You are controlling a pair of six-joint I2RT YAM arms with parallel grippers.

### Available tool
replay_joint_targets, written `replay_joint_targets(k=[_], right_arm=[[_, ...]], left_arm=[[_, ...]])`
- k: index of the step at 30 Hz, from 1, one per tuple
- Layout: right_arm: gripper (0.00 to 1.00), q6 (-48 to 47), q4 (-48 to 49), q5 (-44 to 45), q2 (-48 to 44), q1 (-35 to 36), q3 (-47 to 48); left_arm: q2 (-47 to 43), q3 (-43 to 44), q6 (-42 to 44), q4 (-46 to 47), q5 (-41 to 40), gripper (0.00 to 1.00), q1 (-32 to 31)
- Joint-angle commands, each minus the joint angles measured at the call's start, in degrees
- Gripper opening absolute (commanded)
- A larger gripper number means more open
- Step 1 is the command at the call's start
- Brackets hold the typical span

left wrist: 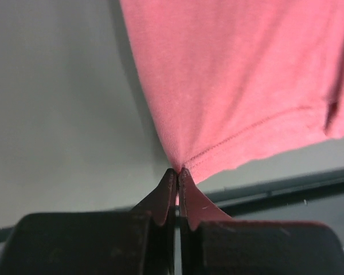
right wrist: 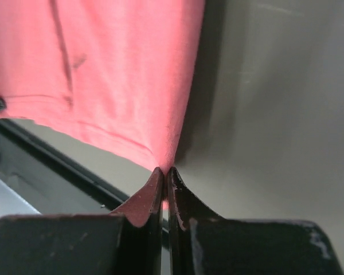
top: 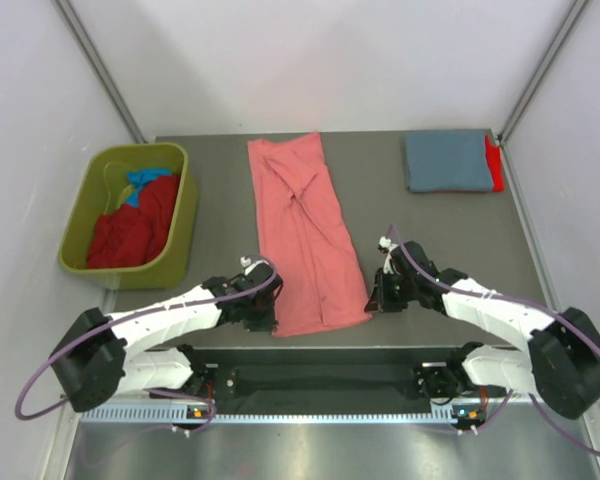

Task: Fold and stack the t-shirts
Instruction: Fold the tshirt

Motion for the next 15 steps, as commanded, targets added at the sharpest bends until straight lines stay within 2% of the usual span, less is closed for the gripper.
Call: replay_joint_targets(k=[1, 10, 15], right_arm=[[0.00, 4.08, 0.48, 1.06, -5.30, 2.62, -1.78], [0.00, 4.62, -1.62, 3.53, -8.05, 4.21, -0.48], [0.00, 1.72, -1.62, 4.05, -5.41, 4.30, 3.91]], left_arm=[[-4.28, 1.60, -6.97, -9.04, -0.11, 0.00, -2.29], [-5.43, 1.77, -7.59, -6.49, 1.21, 0.00, -4.05], [-3.59, 6.60, -6.45, -6.14, -2.66, 0.00, -3.79]])
